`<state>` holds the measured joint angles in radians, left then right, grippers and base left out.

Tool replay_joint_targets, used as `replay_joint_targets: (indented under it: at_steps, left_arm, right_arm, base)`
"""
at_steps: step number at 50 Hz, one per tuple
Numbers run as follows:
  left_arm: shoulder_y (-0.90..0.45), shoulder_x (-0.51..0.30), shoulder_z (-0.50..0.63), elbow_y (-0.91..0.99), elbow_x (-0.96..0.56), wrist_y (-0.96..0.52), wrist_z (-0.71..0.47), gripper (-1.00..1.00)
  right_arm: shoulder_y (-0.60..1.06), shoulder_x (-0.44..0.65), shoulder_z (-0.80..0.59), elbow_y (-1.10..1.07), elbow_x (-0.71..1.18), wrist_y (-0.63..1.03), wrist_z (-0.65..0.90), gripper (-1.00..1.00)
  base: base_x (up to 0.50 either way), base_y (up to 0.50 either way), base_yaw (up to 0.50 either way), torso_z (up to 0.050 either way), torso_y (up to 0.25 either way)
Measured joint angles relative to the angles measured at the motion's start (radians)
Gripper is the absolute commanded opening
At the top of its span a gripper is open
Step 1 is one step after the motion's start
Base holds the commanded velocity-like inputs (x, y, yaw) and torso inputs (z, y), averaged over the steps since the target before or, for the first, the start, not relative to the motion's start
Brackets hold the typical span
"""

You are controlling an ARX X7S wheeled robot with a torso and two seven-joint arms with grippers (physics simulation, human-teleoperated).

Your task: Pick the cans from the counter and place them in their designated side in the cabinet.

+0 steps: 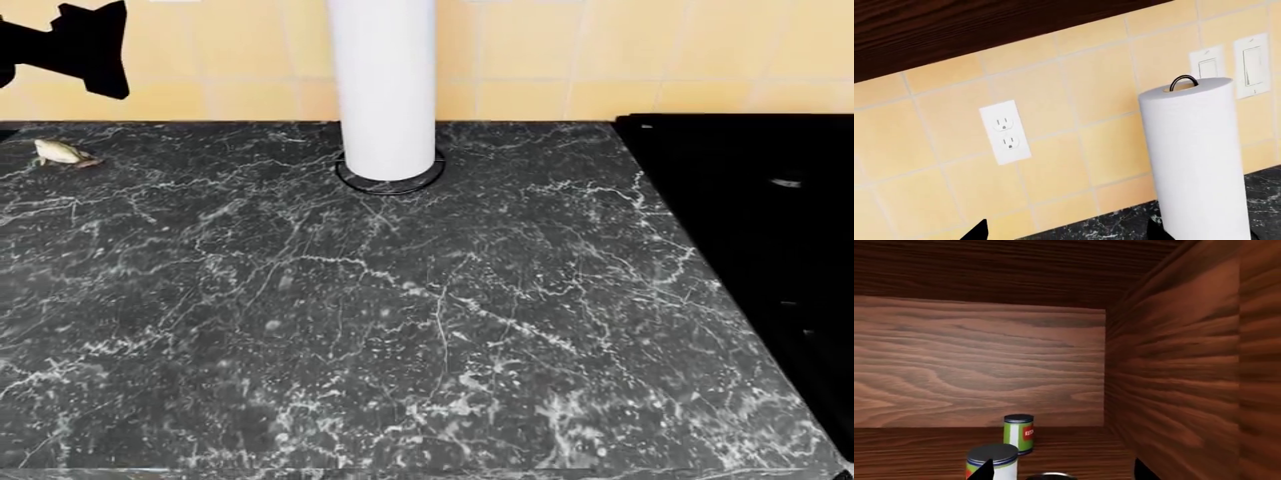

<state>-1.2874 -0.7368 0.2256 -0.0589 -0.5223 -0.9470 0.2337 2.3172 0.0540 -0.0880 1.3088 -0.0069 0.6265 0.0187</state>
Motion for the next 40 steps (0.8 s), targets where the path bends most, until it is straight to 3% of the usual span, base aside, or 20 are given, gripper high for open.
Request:
replay_joint_targets:
  at_steps: [40]
  left_arm:
    - [-0.021, 0.014, 0.019, -0.025, 0.008, 0.015, 0.004, 1.00]
  right_arm:
    - [0.017, 0.034, -0.016, 0.000, -0.033, 0.041, 0.020, 1.00]
  base:
    - [-0.09, 0.00, 0.00, 0.000, 0.000]
